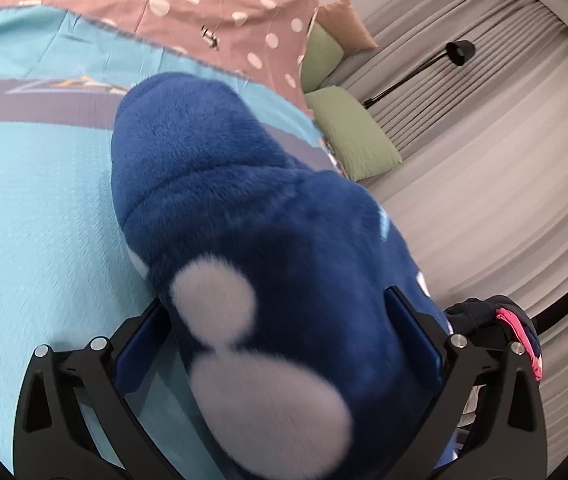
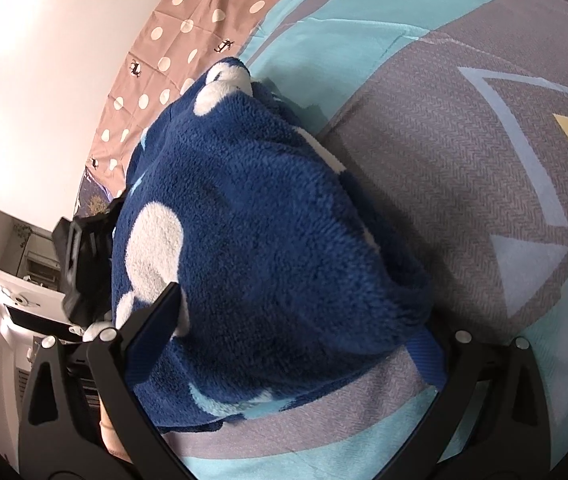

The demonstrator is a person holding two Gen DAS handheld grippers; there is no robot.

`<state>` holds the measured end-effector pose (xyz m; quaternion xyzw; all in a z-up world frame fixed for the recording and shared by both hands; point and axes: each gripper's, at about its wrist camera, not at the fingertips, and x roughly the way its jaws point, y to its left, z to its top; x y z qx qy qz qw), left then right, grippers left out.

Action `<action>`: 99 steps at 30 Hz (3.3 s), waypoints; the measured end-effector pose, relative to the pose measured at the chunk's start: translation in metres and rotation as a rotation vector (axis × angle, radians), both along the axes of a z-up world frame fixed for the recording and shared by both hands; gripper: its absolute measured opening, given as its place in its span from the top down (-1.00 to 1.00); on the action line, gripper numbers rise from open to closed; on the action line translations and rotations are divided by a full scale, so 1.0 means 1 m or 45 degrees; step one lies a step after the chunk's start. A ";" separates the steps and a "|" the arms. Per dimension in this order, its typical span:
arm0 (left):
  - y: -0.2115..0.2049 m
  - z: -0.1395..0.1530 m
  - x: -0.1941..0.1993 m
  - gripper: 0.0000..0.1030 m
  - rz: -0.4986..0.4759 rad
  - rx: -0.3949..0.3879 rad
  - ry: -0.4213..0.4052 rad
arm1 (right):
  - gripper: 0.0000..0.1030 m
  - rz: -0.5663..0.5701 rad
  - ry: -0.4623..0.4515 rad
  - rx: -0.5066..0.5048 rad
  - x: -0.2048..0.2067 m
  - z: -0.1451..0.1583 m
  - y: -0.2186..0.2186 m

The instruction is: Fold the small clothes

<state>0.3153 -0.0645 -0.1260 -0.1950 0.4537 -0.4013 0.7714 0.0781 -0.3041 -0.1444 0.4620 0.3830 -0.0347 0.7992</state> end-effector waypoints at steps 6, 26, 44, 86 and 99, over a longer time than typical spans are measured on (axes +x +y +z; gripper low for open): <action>-0.004 0.006 0.000 -0.72 0.000 0.022 -0.079 | -0.72 -0.042 0.029 -0.072 0.010 0.010 0.002; 0.097 0.162 0.136 -0.10 0.536 0.182 -0.497 | -0.24 0.512 -0.419 -0.444 0.312 0.163 0.022; 0.102 0.025 0.213 -0.35 0.648 0.848 -0.309 | -0.61 0.380 0.058 -0.533 0.444 0.003 0.055; 0.045 0.147 -0.292 -0.97 0.660 0.711 -0.878 | -0.96 0.270 -0.483 -1.127 -0.059 0.154 0.121; 0.035 0.143 -0.317 -0.97 0.660 0.714 -0.839 | -0.96 0.251 -0.446 -1.156 -0.085 0.146 0.112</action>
